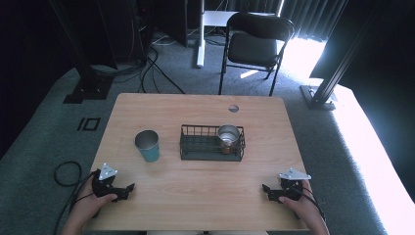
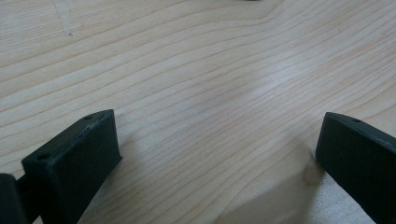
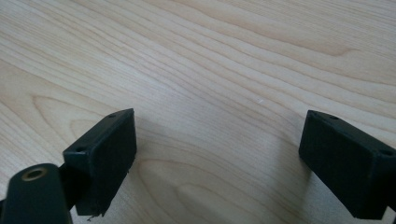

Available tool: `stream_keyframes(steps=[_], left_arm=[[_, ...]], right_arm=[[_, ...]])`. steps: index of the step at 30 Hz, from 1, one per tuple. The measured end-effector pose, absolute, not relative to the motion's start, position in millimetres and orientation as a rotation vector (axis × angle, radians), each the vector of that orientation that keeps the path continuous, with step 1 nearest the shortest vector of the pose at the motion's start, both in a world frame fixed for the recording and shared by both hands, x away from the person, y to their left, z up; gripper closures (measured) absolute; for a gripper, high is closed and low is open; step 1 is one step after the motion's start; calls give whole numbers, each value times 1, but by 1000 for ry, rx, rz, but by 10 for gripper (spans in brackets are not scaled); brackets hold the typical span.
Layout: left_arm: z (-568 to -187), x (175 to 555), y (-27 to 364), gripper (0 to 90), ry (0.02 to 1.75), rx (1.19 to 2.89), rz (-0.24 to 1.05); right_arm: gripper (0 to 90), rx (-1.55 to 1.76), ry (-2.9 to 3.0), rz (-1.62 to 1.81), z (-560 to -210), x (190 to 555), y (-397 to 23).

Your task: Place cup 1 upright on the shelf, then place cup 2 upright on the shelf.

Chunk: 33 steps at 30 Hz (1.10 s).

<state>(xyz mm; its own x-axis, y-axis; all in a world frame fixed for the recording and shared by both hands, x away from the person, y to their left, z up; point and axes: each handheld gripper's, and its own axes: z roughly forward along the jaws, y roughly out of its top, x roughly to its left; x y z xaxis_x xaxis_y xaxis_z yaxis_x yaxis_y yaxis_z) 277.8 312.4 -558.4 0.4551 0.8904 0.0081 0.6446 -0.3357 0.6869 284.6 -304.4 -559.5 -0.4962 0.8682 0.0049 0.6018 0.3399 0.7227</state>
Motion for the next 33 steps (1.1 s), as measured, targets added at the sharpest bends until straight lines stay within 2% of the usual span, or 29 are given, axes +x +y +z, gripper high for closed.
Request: stream_keyframes(steps=[19,23,26,33], left_arm=[[-558,277,312,4,1267,2100,515],[-558,276,312,4,1248,2106,505],[-558,271,317,5,1164,2147,473],[-558,266,319,5,1143,2134,456]], right_arm=[[108,1295,2228,956,-559,285,-304],[108,1295,2228,956,-559,285,-304],[108,1295,2228,956,-559,285,-304],[108,1295,2228,956,-559,285,-304]])
